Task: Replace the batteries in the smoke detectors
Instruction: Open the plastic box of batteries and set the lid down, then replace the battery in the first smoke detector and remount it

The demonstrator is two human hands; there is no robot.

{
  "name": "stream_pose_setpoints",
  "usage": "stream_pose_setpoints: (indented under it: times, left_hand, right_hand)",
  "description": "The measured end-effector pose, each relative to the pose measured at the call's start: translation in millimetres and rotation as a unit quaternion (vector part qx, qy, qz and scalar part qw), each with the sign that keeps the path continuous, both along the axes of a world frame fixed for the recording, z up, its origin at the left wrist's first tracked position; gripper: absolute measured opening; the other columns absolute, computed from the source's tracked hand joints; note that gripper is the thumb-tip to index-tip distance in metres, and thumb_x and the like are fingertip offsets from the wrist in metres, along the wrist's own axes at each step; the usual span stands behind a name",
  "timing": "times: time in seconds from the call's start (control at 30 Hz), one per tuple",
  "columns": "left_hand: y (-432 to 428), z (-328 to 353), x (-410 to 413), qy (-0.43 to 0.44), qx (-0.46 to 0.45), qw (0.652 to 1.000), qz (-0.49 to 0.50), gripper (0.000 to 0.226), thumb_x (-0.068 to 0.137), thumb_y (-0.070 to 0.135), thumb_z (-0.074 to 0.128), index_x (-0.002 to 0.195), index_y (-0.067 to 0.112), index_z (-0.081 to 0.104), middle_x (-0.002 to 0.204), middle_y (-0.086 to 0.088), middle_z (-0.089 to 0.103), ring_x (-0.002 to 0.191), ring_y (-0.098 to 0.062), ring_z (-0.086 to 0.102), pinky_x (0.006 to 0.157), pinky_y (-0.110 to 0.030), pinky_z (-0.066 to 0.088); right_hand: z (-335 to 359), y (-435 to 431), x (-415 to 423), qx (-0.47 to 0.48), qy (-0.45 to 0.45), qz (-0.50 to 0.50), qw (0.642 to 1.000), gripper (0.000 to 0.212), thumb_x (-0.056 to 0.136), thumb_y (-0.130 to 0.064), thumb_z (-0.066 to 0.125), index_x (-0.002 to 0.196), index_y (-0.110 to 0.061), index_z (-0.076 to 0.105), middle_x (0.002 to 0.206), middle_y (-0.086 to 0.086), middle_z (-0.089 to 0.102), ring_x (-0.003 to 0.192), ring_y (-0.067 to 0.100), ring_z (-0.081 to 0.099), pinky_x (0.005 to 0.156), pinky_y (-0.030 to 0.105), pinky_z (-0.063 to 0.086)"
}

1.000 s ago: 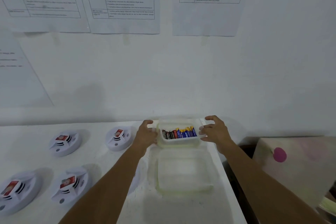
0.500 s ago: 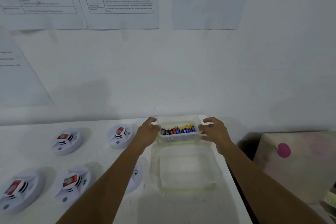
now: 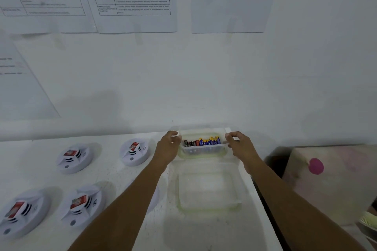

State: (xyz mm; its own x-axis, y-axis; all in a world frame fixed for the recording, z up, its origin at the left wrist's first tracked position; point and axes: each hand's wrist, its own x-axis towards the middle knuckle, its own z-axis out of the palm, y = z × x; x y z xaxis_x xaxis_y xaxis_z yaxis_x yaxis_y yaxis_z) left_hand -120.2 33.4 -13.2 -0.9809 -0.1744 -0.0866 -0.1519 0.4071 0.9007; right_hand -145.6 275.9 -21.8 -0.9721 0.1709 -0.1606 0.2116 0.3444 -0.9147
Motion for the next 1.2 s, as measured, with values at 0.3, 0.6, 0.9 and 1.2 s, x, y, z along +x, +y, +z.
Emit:
stream_pose_setpoints:
  times: [0.3,0.6,0.9,1.2]
  left_hand:
    - [10.5,1.3,67.0,0.108,-0.027,0.994,0.017,0.031,0.096,0.026,0.058,0.126,0.020,0.056,0.123,0.012,0.058,0.113,-0.007,0.051,0.090,-0.022,0.039]
    - [34.6,-36.0,134.0,0.123,-0.007,0.992,0.021,0.039,0.099,0.031,0.051,0.137,0.023,0.049,0.133,0.012,0.052,0.121,-0.007,0.048,0.102,-0.027,0.040]
    - [43.9,-33.3,128.6,0.131,-0.039,0.990,0.029,0.043,0.101,0.038,0.041,0.141,0.021,0.044,0.138,0.000,0.056,0.129,-0.015,0.050,0.095,-0.019,0.034]
    - [-9.0,-26.0,128.6,0.179,-0.208,0.961,0.007,0.057,0.099,0.051,0.038,0.143,0.015,0.045,0.145,-0.002,0.050,0.138,-0.020,0.041,0.112,-0.033,0.030]
  right_hand:
    - [15.7,2.8,83.5,0.059,0.177,0.013,0.982,0.008,0.091,-0.013,0.062,0.093,-0.020,0.067,0.091,-0.013,0.069,0.084,-0.007,0.061,0.070,0.002,0.042]
    - [-23.0,5.4,139.6,0.016,0.157,0.016,0.987,0.020,0.093,-0.018,0.063,0.108,-0.030,0.064,0.108,-0.014,0.067,0.099,0.006,0.062,0.079,0.019,0.047]
    - [-26.9,-1.1,129.2,0.002,0.174,0.010,0.985,0.016,0.098,-0.031,0.054,0.113,-0.035,0.061,0.103,-0.015,0.067,0.095,0.008,0.065,0.081,0.024,0.048]
    - [-11.4,-16.1,130.7,0.113,0.299,0.013,0.947,0.021,0.092,-0.017,0.062,0.113,-0.016,0.065,0.123,0.000,0.063,0.119,0.017,0.055,0.103,0.033,0.041]
